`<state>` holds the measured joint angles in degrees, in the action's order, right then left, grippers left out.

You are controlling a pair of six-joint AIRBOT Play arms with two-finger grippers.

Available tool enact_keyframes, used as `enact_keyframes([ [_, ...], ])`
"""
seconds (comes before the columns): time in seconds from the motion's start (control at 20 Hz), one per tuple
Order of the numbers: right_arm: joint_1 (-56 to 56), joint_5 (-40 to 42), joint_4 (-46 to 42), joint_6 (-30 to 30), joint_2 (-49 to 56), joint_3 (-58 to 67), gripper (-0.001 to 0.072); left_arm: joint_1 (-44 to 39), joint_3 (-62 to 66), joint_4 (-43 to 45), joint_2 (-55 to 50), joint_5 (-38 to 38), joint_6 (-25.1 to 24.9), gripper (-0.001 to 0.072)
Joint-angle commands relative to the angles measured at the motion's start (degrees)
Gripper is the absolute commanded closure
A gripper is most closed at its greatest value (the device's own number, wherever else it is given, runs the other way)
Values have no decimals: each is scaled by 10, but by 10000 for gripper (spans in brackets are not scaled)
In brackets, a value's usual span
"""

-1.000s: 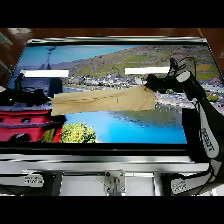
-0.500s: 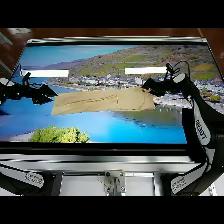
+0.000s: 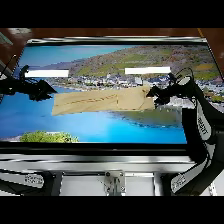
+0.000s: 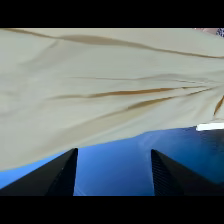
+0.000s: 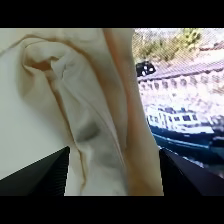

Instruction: Fold the shirts.

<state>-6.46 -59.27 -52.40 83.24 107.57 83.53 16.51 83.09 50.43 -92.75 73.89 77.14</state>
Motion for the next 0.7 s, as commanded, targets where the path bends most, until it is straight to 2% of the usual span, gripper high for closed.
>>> enact_keyframes([
  [0.0, 10, -9, 53, 9, 36, 0, 36, -19, 1, 0, 15, 4, -1, 194],
  [0.1, 13, -9, 71, 12, 43, 0, 41, -35, 1, 0, 17, 3, -2, 194],
  [0.15, 14, -9, 73, 12, 43, 0, 174, -43, 1, 0, 16, 1, -2, 194],
  [0.2, 14, -12, 78, 12, 43, 0, 436, -54, 1, 0, 16, -3, -2, 193],
  [0.25, 12, -20, 85, 12, 42, 0, 648, -66, 1, 0, 16, -9, -6, 194],
  [0.3, 8, -31, 93, 6, 38, 0, 642, -78, 1, 0, 16, -17, -6, 198],
  [0.35, 5, -44, 96, -6, 30, 0, 646, -93, 1, -1, 16, -29, -6, 233],
  [0.4, 2, -57, 93, -19, 13, 0, 645, -110, 0, -4, 14, -41, -6, 352],
  [0.45, -2, -66, 89, -23, -7, 1, 645, -132, -2, -8, 13, -58, -6, 525],
  [0.5, -6, -77, 88, -23, -32, 1, 645, -155, -2, -10, 9, -74, -6, 651],
  [0.65, -24, -122, 87, -23, -116, 1, 646, -233, -2, -11, -20, -124, -3, 668],
])
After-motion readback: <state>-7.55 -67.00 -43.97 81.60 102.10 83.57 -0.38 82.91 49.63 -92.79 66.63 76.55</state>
